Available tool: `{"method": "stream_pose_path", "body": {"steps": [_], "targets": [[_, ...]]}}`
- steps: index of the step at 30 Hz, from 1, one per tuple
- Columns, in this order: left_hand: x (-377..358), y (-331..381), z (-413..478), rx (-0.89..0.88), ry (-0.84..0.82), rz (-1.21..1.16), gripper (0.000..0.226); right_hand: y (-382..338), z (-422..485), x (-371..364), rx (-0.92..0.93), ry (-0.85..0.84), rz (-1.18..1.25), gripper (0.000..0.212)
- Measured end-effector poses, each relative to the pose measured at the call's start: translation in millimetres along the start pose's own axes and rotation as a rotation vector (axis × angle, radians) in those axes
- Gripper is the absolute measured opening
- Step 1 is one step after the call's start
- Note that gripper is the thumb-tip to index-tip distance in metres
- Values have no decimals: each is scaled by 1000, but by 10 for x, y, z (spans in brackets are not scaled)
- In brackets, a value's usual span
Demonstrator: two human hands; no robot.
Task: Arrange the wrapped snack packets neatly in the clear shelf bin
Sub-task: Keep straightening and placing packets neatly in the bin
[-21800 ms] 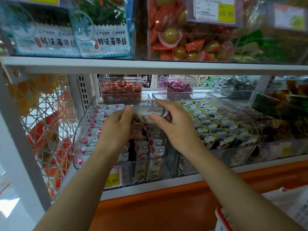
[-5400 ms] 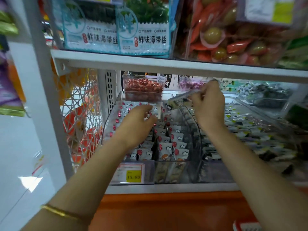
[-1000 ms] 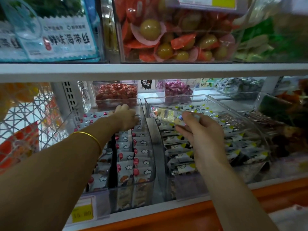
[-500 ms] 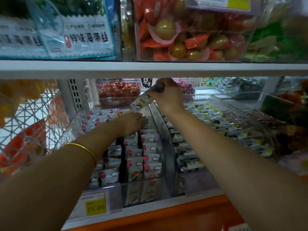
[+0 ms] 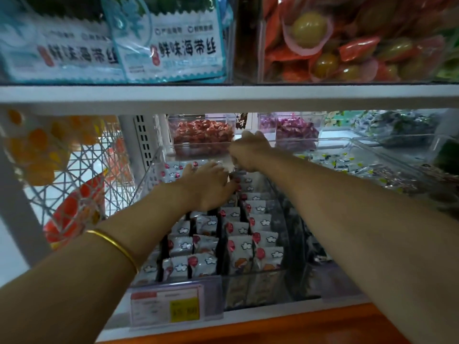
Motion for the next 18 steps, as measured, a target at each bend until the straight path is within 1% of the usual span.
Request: {"method": "stream_pose_path", "body": {"steps": [2,4,6,9,11,15,18], "targets": [[-67,-21,-25,-4,-50,49,55,6,35,-83,39,-93,-96,34],[-101,-50,-42,2,-60,47,54,13,46,-77,45,-114,-79,36],[-102,-78,-56,16,-43,19,55,16,27,-12,38,-62,0,36],[-112,-97,-89,27,-41,-3,57,74,-41,84,-20,57,196,27],[-130,-107,-106,33,-47,-5,57,87,-74,120,-44,88,263,23],[-142,-95,-127,12,-35,26,58,-5,-59,64,17,36,139,12],[-148,-80,-143,5,-49,55,57,-42,-43,43,15,39,18,15]]}}
Point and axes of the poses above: each hand's wrist, its own z-axis towards the middle knuckle, its own x-axis out of the back of the hand, y = z × x, the point moved 6 cm from there along z, towards the middle knuckle, and after that the axes turned 5 degrees about x, right-handed, at the moved point
